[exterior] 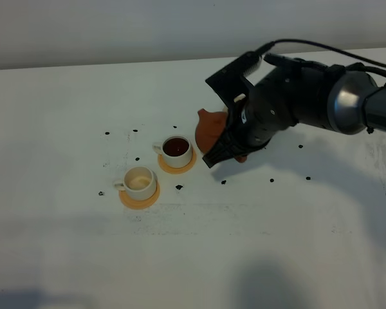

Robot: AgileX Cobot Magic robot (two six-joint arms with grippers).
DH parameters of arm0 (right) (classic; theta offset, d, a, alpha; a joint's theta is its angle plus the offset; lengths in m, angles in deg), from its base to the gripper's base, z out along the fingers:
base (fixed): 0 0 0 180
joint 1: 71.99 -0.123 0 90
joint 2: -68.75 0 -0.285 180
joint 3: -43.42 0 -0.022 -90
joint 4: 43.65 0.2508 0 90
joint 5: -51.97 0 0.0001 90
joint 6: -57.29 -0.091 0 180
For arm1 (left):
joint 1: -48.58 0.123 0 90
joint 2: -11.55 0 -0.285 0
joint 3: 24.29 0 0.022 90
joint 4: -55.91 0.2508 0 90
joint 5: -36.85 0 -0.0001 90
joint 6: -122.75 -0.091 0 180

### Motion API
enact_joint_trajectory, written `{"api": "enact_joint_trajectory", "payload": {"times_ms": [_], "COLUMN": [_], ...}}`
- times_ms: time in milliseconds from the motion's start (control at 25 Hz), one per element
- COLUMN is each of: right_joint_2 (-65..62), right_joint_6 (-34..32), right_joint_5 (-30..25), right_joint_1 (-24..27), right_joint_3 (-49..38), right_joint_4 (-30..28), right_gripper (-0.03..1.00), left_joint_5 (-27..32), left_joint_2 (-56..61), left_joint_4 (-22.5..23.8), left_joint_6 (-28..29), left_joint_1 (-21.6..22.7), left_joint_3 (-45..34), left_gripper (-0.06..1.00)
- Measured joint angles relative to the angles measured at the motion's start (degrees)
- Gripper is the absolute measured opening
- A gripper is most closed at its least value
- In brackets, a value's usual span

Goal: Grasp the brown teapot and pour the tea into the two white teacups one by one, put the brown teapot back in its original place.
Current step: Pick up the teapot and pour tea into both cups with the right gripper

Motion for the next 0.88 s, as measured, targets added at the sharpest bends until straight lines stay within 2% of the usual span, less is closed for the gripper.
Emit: {"api": "enact_joint_trajectory", "payload": {"times_ms": [440,680,880], "right_joint_2": [1.12,0.59,-3.13], "right_joint_6": [-0.05,-0.05,-0.05], "right_joint_5": [7.98,8.05,5.59], "right_joint_1": [0.49,0.49,0.49], "right_joint_3": [-5.52,-5.57,-5.59], "right_joint_4": [1.38,1.27,-0.17], "right_gripper": [0.09,0.09,0.09], "left_joint_5": [0.0,0.0,0.0], "left_joint_2": [0.0,0.0,0.0], "left_joint_4": [0.0,0.0,0.0], "left_joint_6": [0.0,0.0,0.0], "left_joint_1": [0.0,0.0,0.0], "left_joint_3": [0.0,0.0,0.0], "left_gripper": [0.22,0.22,0.22]}}
